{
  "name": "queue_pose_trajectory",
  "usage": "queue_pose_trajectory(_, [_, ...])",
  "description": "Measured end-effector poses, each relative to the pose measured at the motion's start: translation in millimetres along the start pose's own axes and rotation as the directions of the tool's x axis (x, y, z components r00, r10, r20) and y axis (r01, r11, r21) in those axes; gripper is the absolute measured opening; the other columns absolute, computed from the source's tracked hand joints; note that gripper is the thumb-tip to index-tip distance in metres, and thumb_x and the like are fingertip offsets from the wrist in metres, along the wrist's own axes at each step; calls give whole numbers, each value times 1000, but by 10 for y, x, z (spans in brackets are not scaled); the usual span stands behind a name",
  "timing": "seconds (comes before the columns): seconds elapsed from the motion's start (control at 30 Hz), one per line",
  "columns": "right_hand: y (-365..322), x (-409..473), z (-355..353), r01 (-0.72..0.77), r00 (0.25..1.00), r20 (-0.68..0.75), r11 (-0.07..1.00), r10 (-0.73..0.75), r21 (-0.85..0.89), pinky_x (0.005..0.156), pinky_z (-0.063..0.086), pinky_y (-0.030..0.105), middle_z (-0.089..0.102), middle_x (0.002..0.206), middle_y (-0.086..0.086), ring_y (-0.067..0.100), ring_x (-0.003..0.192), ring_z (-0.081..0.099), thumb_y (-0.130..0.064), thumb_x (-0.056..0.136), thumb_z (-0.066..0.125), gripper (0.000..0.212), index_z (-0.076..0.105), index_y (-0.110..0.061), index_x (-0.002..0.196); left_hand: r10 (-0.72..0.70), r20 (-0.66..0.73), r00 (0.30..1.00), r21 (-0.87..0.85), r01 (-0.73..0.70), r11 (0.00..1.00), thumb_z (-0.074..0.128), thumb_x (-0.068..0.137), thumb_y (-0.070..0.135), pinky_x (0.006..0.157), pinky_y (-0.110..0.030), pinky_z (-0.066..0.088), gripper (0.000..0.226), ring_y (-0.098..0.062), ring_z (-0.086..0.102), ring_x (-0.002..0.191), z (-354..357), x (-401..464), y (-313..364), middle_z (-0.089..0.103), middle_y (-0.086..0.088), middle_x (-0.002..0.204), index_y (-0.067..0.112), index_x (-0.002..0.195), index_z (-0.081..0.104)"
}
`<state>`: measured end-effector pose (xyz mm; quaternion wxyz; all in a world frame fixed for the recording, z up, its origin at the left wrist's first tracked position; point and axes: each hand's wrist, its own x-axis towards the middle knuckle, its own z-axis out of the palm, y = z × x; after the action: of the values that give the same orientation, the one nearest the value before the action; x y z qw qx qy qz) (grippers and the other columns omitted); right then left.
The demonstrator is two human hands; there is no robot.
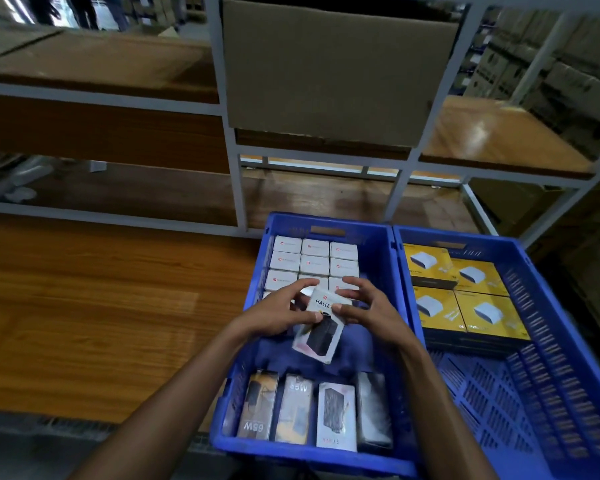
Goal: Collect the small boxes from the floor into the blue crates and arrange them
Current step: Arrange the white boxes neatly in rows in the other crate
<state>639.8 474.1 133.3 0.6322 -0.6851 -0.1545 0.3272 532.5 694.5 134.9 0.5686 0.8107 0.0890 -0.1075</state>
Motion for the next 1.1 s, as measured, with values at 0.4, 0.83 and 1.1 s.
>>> queue_pose_trajectory(0.4, [230,85,176,-170,976,-138,985,169,9,95,61,44,71,118,11,29,105,74,-30,101,68,27,65,-11,119,159,-120,980,463,-87,882,79,83,25,95,-30,47,73,-17,53,118,68,220,-188,51,3,129,40,146,43])
queue_pose_trajectory(0.83, [601,378,409,-187,960,-276,839,46,-510,92,55,32,73,112,2,19,104,69,-19,94,74,33,64,-14,125,206,-165,965,892,57,448,81,80,29,99,-43,41,71,-31,39,124,273,360,-333,42,-9,137,22,140,45])
queue_pose_trajectory(1.1, [600,365,399,-208,954,-297,780,30,-590,75,44,25,71,98,2,20,94,66,-29,94,74,25,59,-15,108,218,-225,950,754,28,657,76,85,34,102,-43,42,57,-27,38,124,245,349,-354,44,-3,135,27,133,47])
